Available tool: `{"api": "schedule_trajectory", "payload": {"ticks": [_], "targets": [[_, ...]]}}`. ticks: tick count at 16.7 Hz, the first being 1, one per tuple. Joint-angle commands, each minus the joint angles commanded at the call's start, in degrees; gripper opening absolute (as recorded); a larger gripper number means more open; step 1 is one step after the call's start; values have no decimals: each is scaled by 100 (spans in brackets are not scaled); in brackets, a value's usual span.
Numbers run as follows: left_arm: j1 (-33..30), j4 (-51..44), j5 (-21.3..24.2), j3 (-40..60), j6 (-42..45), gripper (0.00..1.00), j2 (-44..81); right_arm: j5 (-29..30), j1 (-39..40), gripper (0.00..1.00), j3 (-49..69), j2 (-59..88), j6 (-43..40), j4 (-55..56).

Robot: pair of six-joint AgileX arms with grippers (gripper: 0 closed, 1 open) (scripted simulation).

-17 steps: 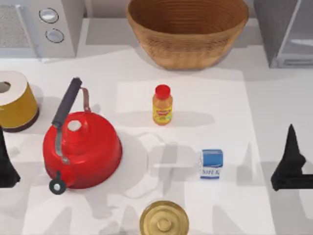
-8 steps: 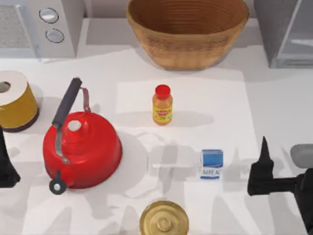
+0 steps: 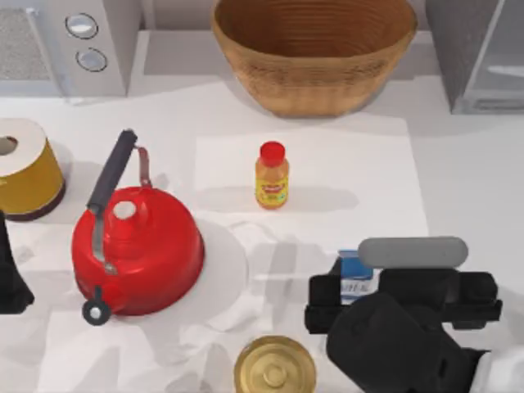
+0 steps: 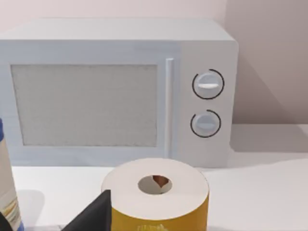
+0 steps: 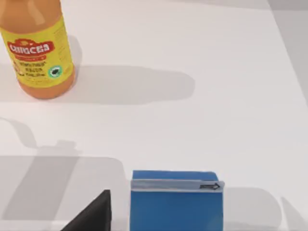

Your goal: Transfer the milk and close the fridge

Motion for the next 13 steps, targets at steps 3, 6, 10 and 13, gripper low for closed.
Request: {"api": "schedule_trajectory", "payload": {"ticks": [3, 6, 10, 13], "targets": [[0, 0, 0, 0, 0, 100, 0, -1, 155, 100, 476, 506, 569, -410], [0, 0, 0, 0, 0, 100, 0, -2, 190, 100, 536, 576, 646, -473], [0, 0, 0, 0, 0, 100, 0, -35, 108, 100, 535, 572, 560, -396], [0, 0, 0, 0, 0, 100, 0, -185, -125, 100, 582, 775, 266, -8]]}}
